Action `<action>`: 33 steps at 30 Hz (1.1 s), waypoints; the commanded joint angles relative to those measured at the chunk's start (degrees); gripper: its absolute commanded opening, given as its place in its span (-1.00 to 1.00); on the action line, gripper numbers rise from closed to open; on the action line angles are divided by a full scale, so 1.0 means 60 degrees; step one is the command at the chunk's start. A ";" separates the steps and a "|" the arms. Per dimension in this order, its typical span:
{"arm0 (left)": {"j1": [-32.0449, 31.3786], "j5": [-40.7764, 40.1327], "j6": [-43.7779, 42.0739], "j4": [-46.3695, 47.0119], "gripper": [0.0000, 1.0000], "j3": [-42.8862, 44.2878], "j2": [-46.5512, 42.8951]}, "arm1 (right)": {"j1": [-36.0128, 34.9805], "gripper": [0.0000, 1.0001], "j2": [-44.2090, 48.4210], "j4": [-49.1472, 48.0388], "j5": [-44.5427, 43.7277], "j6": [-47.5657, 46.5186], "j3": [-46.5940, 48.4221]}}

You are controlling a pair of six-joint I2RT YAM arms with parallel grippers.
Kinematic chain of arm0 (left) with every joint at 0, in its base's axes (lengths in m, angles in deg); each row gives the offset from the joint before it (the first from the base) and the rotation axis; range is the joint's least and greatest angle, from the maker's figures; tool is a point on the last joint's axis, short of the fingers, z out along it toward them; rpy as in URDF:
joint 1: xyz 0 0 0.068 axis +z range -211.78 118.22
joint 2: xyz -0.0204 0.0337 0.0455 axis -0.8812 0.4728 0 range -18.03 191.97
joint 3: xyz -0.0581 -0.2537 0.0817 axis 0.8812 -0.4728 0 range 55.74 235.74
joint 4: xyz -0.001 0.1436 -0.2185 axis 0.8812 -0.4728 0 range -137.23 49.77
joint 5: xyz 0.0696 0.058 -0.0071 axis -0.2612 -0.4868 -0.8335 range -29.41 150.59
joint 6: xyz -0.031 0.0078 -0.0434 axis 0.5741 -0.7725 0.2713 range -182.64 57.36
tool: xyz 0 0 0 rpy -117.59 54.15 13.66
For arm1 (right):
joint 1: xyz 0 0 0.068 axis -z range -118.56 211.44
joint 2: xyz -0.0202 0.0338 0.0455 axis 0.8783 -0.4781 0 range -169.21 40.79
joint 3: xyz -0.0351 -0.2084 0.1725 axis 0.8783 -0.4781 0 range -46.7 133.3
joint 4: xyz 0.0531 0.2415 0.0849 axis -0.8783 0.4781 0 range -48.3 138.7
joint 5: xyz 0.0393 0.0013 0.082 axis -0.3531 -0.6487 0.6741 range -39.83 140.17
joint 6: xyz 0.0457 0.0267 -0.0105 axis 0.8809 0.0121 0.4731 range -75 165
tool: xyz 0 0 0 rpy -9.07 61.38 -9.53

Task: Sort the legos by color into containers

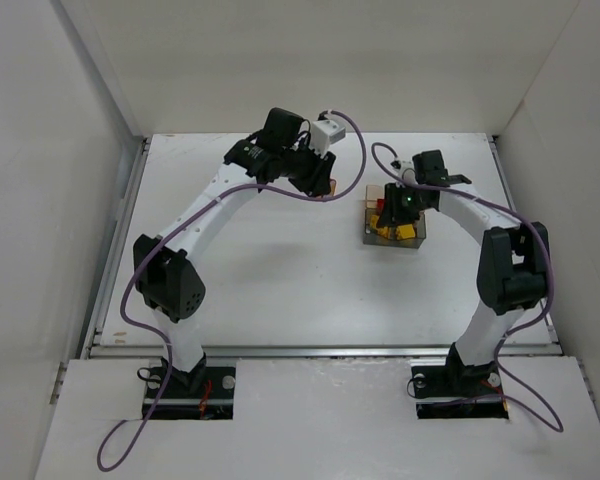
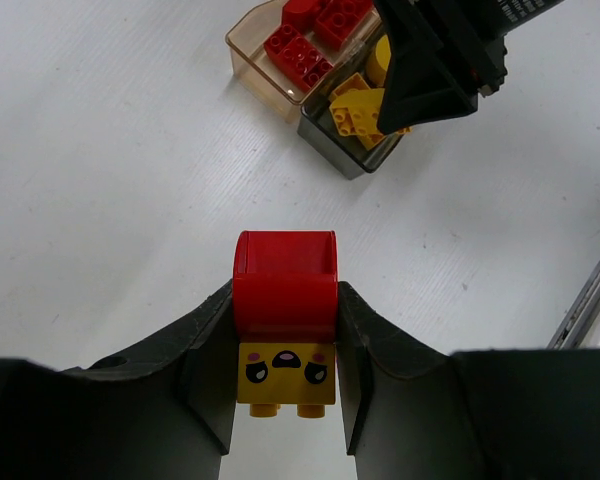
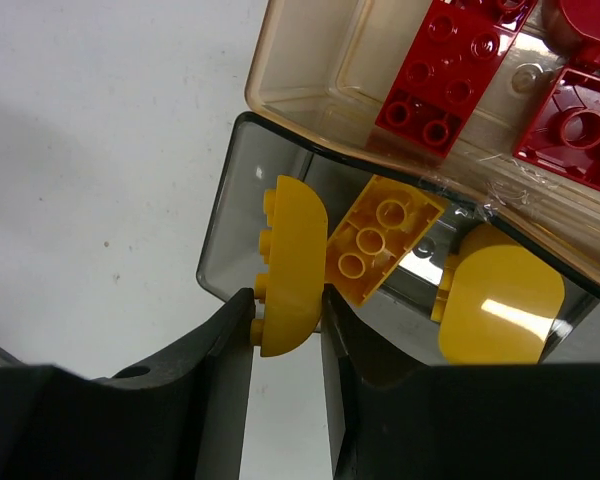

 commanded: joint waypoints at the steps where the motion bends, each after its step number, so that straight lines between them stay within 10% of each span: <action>1: -0.0049 0.0003 0.0120 0.0272 -1.00 -0.0135 -0.0624 | 0.0019 -0.96 0.0453 -0.0039 0.0082 -0.0100 0.0405; 11: -0.0049 0.0003 0.0120 0.0360 -1.00 -0.0047 -0.0448 | 0.0019 0.61 0.0263 0.0048 0.0213 -0.0392 0.0580; 33: 0.0039 0.0003 0.0120 0.0360 -1.00 0.0041 -0.0360 | 0.1206 0.65 0.0322 0.0576 -0.1442 -0.0481 0.0492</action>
